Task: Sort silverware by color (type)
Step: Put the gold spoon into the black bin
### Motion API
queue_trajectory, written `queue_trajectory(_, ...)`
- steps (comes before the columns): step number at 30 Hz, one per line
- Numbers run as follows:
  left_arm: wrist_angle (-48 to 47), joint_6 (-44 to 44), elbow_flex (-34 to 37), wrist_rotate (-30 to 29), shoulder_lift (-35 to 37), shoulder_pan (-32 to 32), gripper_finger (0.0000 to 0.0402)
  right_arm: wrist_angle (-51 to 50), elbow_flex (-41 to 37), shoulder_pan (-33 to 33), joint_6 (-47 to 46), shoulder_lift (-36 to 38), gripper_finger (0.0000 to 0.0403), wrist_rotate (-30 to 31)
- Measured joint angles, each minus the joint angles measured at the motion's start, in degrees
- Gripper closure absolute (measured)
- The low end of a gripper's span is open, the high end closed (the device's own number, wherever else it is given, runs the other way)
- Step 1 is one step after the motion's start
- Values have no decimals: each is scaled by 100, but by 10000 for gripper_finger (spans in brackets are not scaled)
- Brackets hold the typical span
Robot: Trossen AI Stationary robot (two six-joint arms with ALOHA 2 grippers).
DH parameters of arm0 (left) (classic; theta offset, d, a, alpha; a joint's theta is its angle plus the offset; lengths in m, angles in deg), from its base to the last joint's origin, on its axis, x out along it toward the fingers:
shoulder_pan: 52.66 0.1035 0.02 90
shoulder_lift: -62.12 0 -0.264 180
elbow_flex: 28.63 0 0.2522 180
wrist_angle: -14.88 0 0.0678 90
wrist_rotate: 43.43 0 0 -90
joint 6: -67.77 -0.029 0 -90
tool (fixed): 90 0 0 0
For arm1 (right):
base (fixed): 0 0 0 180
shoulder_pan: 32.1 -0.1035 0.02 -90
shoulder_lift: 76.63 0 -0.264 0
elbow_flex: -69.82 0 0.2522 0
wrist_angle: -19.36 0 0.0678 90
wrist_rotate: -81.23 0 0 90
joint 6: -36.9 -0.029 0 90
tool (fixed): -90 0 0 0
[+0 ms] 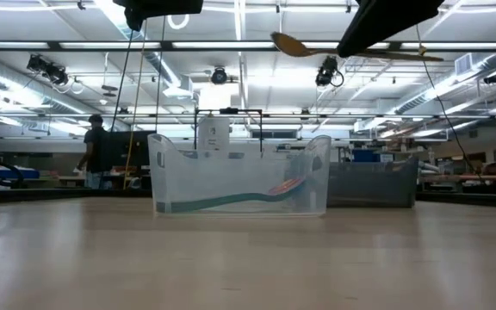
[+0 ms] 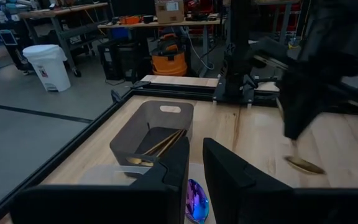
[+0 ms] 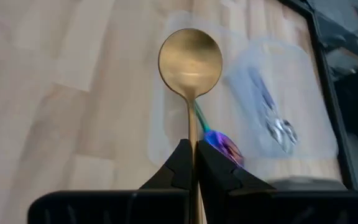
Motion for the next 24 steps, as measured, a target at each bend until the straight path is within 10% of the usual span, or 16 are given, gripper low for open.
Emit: queue_trajectory(24, -64, 42, 0, 0, 0, 0, 347, -1610, -501, 985, -557, 113, 384, 1532)
